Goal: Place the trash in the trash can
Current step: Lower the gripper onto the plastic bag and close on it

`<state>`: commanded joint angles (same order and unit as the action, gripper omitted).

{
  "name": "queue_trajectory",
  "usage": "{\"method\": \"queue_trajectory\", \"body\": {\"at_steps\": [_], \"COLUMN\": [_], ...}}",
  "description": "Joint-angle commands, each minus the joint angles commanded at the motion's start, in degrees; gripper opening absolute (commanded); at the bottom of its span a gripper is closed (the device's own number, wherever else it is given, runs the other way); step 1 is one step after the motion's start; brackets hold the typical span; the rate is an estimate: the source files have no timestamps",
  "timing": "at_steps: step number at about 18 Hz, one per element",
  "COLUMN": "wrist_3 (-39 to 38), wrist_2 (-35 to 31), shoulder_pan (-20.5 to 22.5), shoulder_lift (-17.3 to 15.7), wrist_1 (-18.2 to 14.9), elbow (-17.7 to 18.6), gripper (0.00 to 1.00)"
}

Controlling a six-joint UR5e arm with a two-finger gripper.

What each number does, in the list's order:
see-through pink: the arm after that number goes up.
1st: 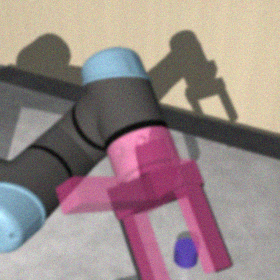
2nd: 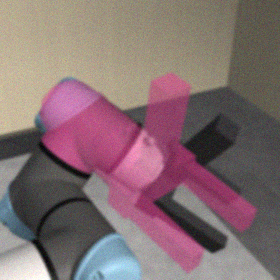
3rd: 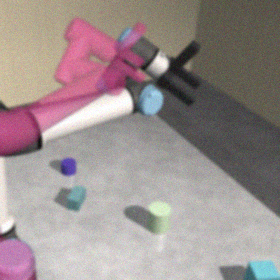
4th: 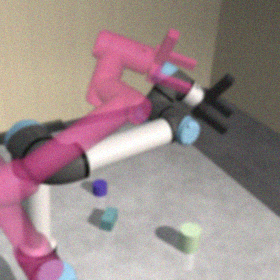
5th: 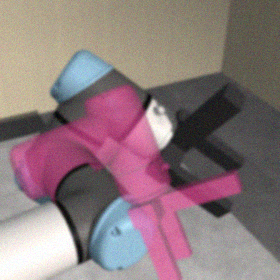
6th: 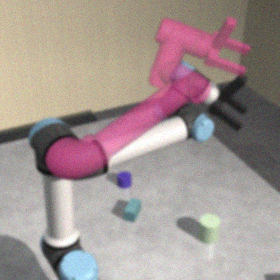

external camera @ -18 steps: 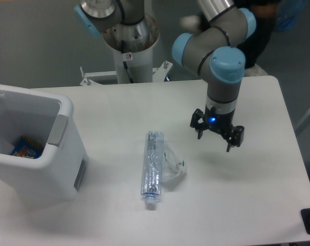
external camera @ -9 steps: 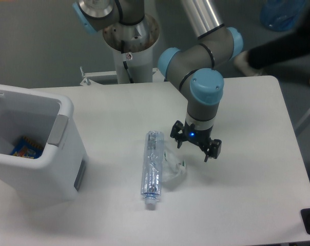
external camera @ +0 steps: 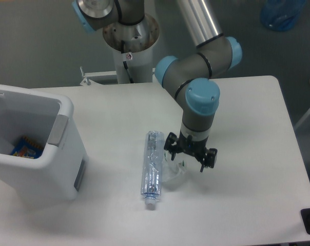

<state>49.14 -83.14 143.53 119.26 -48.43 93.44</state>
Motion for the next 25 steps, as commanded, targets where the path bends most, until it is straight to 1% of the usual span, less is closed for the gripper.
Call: {"method": "queue_trajectory", "body": {"at_steps": [2, 5, 6, 7, 8, 9, 10, 11, 19, 21, 22, 24, 25], "wrist_3": [-0.8, -0.6, -0.3, -0.2, 0.0, 0.0, 0.0, 0.0, 0.0, 0.0, 0.0, 0.3, 0.5], "wrist_2": [-0.2, -0.4, -0.4, -0.3, -0.3, -0.3, -0.3, -0.3, -0.3, -0.2, -0.2, 0.1, 0.3], "shoulder_pan": [-0.5, -0.8, -0.8, -0.8, -0.8, -0.8, -0.8, -0.8, -0.7, -0.4, -0.3, 0.3, 1.2], "shoulder_lift": [1.4, 2.1, 2.1, 2.0, 2.0, 2.1, 2.0, 1.9, 1.2, 1.1, 0.7, -1.4, -1.9], "wrist_1": [0.0, 0.7, 0.7, 0.7, 0.5, 0.4, 0.3, 0.3, -0.1, -0.2, -0.2, -0.1, -0.1], "elbow": [-1.2, -0.7, -0.7, -0.7, -0.9, -0.8, -0.8, -0.8, -0.5, -1.2, -1.4, -2.2, -2.6], "gripper": [1.00, 1.00, 0.93, 0.77, 0.55, 0.30, 0.09, 0.00, 0.00, 0.00, 0.00, 0.00, 0.00]}}
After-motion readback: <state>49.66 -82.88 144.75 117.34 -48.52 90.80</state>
